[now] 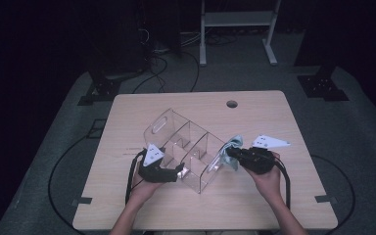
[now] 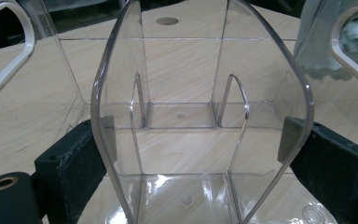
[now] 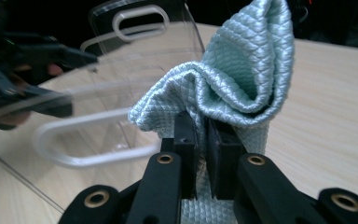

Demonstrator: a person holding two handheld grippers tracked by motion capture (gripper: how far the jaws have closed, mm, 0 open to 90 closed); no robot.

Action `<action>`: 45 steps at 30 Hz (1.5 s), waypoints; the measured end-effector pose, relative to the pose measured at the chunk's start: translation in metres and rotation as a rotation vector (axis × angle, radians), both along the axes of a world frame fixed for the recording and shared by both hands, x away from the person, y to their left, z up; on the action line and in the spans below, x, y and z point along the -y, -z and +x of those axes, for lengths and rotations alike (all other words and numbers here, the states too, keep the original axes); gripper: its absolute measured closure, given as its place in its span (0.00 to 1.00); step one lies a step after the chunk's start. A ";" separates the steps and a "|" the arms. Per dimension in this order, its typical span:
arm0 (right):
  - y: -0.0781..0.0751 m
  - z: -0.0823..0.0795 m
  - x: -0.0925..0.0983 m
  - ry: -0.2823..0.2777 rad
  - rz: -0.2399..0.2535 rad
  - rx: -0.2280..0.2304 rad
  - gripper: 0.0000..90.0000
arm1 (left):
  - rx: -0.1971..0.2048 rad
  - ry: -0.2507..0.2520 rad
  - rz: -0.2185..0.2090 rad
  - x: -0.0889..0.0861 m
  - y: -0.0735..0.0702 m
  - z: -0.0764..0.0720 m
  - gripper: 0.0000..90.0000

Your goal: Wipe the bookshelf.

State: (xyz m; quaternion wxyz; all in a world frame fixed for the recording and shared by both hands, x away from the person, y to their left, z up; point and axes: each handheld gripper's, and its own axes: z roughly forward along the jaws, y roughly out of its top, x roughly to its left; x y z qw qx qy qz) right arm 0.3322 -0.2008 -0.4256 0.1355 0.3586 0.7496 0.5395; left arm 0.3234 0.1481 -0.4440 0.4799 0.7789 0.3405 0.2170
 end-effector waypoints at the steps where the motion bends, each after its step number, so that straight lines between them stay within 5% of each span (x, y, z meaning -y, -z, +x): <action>1: 0.003 0.002 0.001 0.004 -0.008 -0.010 0.92 | 0.000 0.000 0.000 0.000 0.000 0.000 0.08; 4: 0.004 0.002 0.001 0.009 -0.009 -0.021 0.92 | -0.001 0.000 0.000 0.000 0.000 0.000 0.08; 8: -0.009 -0.005 -0.003 -0.006 -0.019 0.031 0.92 | -0.001 0.000 -0.001 0.000 0.000 0.000 0.08; 14: 0.002 0.001 0.000 0.007 -0.014 -0.016 0.92 | -0.001 0.000 0.002 0.000 0.000 -0.001 0.08; 18: -0.008 -0.004 -0.003 -0.009 -0.026 0.019 0.92 | -0.002 0.002 0.003 0.000 0.000 -0.001 0.08; 28: -0.006 -0.003 -0.001 -0.019 -0.019 0.006 0.92 | -0.003 0.002 0.004 0.001 -0.001 -0.001 0.08; 45: -0.018 -0.030 -0.027 -0.159 -0.057 0.035 0.92 | -0.005 0.002 0.006 0.000 0.000 0.000 0.08</action>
